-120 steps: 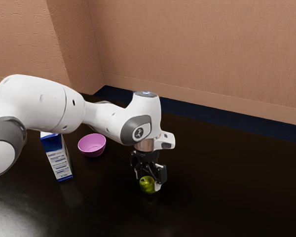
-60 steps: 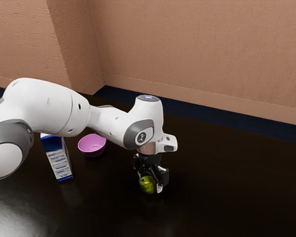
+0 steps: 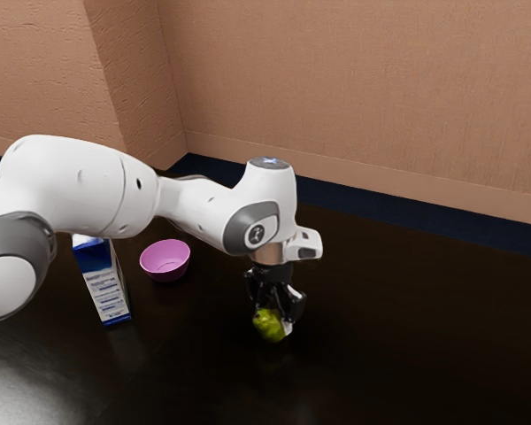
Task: Place the pear in the bowl.
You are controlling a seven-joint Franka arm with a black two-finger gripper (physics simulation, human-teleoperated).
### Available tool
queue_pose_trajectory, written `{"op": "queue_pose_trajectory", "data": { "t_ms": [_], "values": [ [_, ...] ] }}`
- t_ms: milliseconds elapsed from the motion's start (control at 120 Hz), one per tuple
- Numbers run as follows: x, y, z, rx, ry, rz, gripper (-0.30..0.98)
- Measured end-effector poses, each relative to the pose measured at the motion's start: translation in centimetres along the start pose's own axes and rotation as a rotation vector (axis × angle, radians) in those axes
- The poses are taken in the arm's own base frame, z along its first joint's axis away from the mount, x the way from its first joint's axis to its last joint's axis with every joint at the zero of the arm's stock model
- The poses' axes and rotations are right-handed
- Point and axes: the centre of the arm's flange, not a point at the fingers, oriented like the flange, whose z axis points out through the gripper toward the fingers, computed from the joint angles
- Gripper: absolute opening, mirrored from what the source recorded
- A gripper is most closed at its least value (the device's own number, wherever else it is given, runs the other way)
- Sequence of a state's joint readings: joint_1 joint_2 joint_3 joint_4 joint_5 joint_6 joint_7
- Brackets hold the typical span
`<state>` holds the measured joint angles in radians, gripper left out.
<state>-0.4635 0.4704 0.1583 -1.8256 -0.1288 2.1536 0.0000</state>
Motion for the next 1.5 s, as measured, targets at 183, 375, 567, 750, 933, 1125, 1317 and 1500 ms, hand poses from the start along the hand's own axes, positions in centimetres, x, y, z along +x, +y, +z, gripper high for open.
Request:
{"op": "queue_pose_trajectory", "data": {
  "t_ms": [183,375,567,750,933,1125,1317,1500],
  "values": [
    [1.4,-1.6,-5.1,0.037,0.02,-0.011,0.07],
    [2.1,-5.6,-8.3,0.084,0.002,-0.046,0.01],
    [3.7,-13.3,-9.9,0.102,0.014,-0.118,-0.01],
    [3.2,-21.9,-10.4,0.097,0.022,-0.182,-0.01],
    [1.6,-28.2,-10.3,0.096,0.037,-0.21,-0.01],
    [0.4,-31.2,-9.0,0.102,0.032,-0.192,-0.02],
    [-0.5,-31.8,-6.7,0.096,0.007,-0.156,0.02],
    [-0.5,-31.5,-6.0,0.079,0.008,-0.117,0.12]
  ]
}}
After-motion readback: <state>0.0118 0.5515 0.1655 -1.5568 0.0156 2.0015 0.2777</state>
